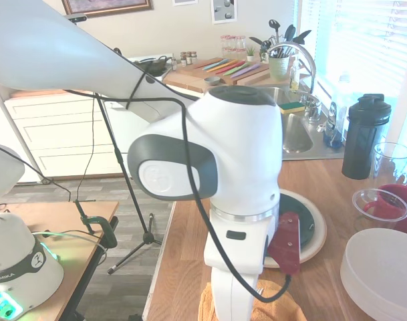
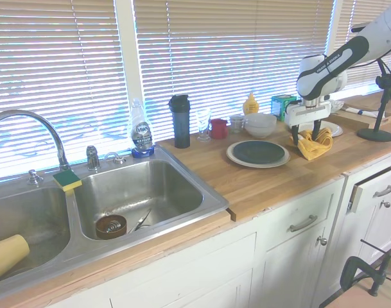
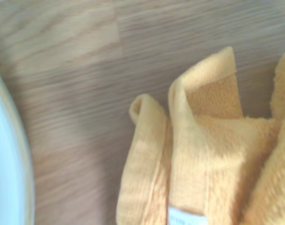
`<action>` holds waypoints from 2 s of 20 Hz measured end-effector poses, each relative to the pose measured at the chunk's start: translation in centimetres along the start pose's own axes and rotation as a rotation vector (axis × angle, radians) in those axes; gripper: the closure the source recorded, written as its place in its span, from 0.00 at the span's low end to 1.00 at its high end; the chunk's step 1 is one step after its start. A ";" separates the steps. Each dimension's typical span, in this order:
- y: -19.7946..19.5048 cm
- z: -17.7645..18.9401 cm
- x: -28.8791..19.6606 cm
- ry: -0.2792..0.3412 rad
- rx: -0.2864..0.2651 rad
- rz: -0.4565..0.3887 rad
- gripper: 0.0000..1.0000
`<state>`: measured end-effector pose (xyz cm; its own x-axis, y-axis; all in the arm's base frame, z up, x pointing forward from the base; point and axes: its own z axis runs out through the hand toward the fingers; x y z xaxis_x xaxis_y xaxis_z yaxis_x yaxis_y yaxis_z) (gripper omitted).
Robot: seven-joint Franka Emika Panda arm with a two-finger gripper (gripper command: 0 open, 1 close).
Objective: Wipe the blue plate in counterclockwise motion
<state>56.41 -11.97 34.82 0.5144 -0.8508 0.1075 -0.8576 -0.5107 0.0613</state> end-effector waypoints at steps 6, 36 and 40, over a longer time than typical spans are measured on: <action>-0.5 0.4 -0.4 0.003 -0.013 0.006 1.00; -1.0 1.3 -1.5 -0.007 -0.030 -0.017 1.00; -0.7 1.1 -1.2 -0.005 -0.029 -0.012 1.00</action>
<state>56.42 -10.69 33.53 0.5244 -0.8454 0.1017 -0.8511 -0.5170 0.0911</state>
